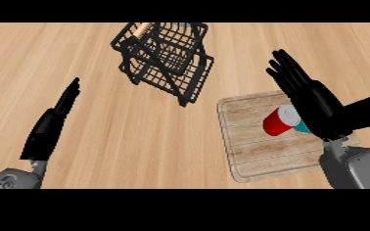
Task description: Pick the cupcake from the cutting board and place it in the tiered basket
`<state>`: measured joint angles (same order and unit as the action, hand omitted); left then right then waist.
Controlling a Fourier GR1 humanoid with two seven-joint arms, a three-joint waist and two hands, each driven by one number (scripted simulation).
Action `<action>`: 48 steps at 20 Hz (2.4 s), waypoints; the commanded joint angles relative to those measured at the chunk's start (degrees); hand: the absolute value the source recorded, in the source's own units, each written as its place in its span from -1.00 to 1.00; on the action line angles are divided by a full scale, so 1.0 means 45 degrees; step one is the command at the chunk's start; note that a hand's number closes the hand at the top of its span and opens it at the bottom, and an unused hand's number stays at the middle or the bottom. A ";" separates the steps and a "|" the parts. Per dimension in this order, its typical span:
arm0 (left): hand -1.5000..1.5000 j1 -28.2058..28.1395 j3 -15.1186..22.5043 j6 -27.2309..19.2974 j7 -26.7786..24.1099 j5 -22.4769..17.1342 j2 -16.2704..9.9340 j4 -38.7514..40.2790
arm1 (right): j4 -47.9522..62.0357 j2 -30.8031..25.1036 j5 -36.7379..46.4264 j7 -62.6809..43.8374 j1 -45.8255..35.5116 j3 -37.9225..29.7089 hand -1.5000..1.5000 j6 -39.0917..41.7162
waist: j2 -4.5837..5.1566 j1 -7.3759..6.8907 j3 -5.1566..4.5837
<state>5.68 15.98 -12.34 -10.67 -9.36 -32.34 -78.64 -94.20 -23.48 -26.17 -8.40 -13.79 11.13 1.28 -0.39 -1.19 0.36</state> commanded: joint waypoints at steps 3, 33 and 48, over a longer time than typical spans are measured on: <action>0.00 0.0228 -0.0147 0.0688 0.0741 -0.0825 0.0812 -0.0673 | 0.0808 0.0954 -0.1484 0.0147 -0.0394 -0.1452 -1.00 -0.0055 | 0.0101 0.0268 -0.0071; 0.00 0.0129 0.0245 0.1512 0.0902 -0.1285 0.2988 -0.0129 | -0.0077 -0.8783 0.1773 -0.1858 0.0350 -0.2810 -1.00 0.6839 | 0.0043 0.0339 -0.0088; 0.00 0.0786 -0.0506 0.2236 0.0994 -0.0708 0.3955 0.0681 | -0.1796 -0.6317 0.5401 -0.4112 0.1758 -0.2828 -1.00 0.5819 | 0.0102 0.0267 -0.0083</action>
<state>8.10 14.25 -3.14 -6.24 -12.50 -15.64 -77.03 -101.71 -53.96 -8.76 -25.28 -7.24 -4.93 28.66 -0.05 0.18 -0.02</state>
